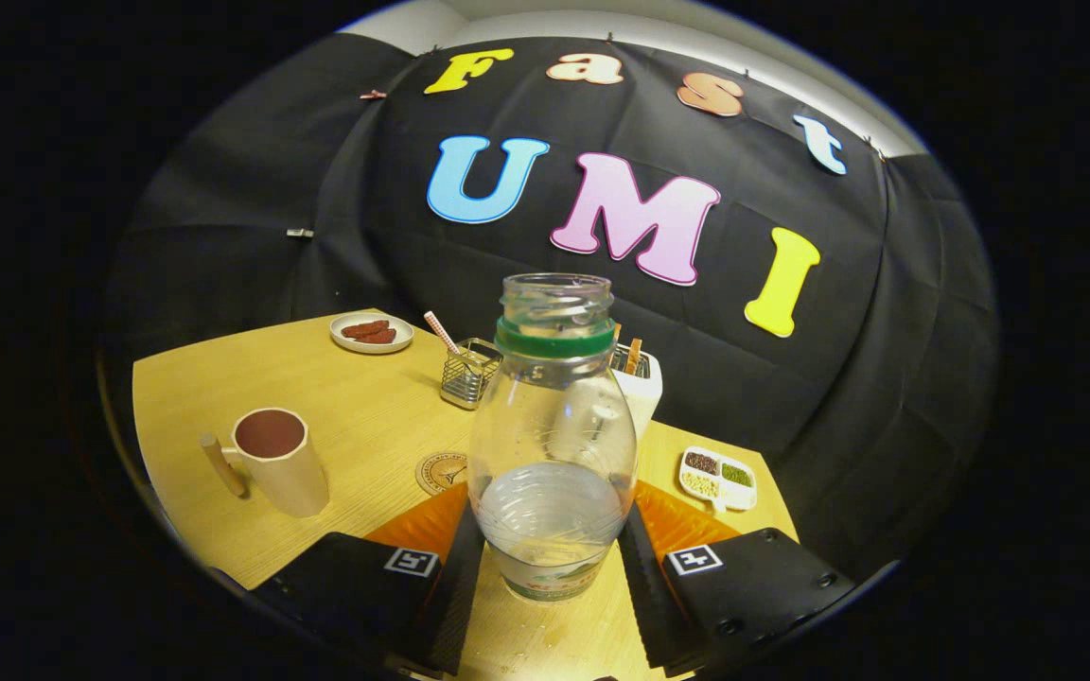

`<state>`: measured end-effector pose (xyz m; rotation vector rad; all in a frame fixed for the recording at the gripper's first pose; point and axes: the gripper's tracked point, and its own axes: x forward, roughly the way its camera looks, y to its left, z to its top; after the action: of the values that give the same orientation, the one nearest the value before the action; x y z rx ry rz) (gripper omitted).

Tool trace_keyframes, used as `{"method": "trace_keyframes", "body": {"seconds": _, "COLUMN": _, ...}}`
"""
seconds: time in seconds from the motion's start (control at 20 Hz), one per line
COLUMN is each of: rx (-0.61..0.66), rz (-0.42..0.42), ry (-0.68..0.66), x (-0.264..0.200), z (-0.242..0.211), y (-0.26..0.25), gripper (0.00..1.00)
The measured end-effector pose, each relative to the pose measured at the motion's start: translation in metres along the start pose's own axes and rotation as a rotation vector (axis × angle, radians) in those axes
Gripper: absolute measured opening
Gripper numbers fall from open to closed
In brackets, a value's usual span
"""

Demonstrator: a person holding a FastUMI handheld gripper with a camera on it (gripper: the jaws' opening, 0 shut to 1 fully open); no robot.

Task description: Take the bottle from table, then pour the juice into the cup, finally place the bottle on the coaster

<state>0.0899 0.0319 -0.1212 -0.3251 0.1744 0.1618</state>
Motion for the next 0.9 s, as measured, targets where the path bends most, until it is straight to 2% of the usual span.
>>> {"method": "trace_keyframes", "body": {"seconds": 0.25, "rx": -0.102, "rz": -0.019, "ry": 0.019, "x": 0.001, "z": 0.022, "y": 0.013, "gripper": 0.72}}
{"method": "trace_keyframes", "body": {"seconds": 0.55, "rx": -0.265, "rz": -0.12, "ry": 0.025, "x": 0.007, "z": 0.049, "y": 0.018, "gripper": 0.72}}
{"method": "trace_keyframes", "body": {"seconds": 0.9, "rx": -0.419, "rz": -0.192, "ry": 0.037, "x": 0.014, "z": 0.049, "y": 0.034, "gripper": 0.72}}
